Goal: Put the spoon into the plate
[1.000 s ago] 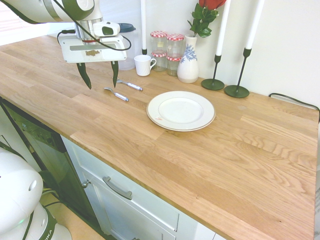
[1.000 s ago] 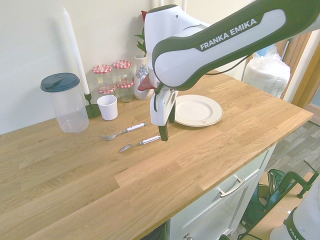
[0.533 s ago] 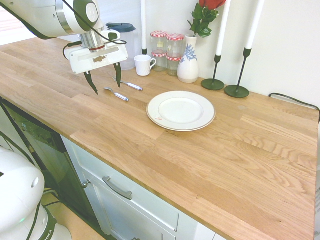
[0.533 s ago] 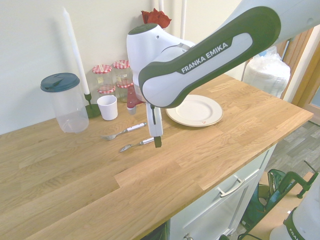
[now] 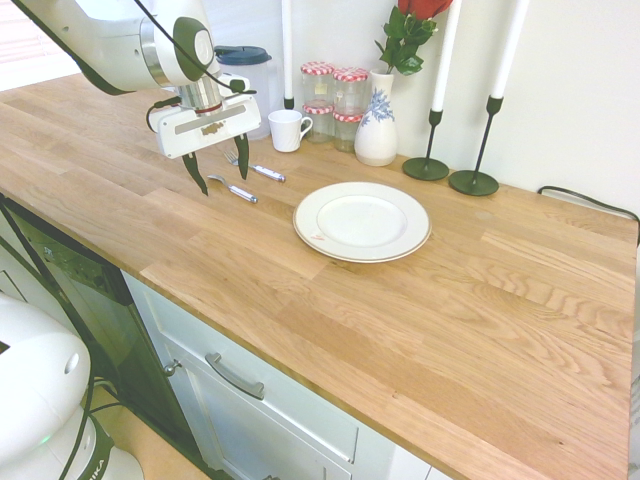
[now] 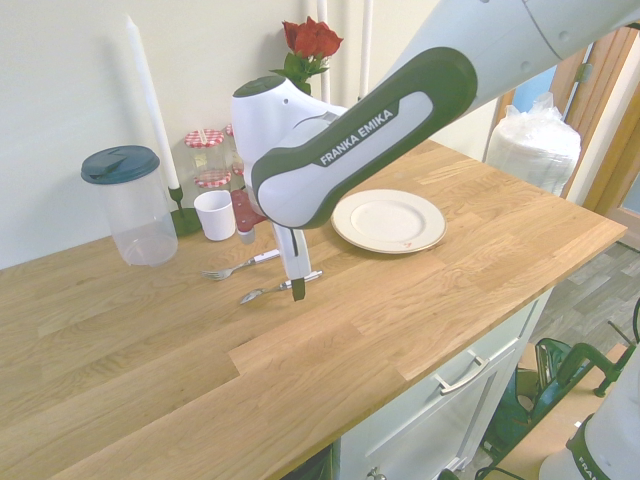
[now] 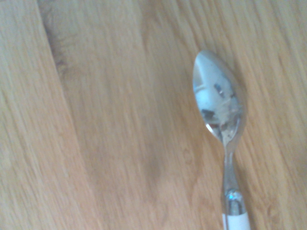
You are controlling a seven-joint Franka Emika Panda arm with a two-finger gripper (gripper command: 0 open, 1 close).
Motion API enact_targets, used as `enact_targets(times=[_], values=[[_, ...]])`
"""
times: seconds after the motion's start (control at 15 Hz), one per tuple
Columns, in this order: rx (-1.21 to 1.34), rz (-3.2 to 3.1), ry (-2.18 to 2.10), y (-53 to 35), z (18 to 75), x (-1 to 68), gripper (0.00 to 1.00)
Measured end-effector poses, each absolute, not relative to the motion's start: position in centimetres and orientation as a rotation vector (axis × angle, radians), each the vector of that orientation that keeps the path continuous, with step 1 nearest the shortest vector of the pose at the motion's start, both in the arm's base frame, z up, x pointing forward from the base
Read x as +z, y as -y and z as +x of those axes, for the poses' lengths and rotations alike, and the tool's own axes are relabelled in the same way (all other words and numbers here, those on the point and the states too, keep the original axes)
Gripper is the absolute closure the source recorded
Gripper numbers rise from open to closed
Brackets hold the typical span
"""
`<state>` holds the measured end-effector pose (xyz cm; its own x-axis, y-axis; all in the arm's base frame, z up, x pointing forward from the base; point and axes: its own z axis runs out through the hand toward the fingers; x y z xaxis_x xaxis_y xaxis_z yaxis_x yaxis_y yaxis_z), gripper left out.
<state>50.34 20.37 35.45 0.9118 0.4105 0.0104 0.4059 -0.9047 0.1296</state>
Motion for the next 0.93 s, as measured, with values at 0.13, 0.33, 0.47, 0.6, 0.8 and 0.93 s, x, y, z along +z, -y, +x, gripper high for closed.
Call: enact_targets(times=[0.13, 0.33, 0.47, 0.6, 0.8, 0.93], values=[[0.037, 2.96, -0.643, -20.7, 51.3, 35.2, 0.0], [-0.016, 2.988, -0.654, -20.6, 52.2, 35.0, 0.0], [-0.027, 2.994, -0.661, -20.2, 52.5, 35.1, 0.0], [-0.032, 2.994, -0.67, -19.8, 52.6, 35.0, 0.0], [-0.054, 2.991, -0.679, -19.0, 52.4, 34.3, 0.0], [-0.059, 2.997, -0.676, -18.7, 51.8, 33.3, 0.0]])
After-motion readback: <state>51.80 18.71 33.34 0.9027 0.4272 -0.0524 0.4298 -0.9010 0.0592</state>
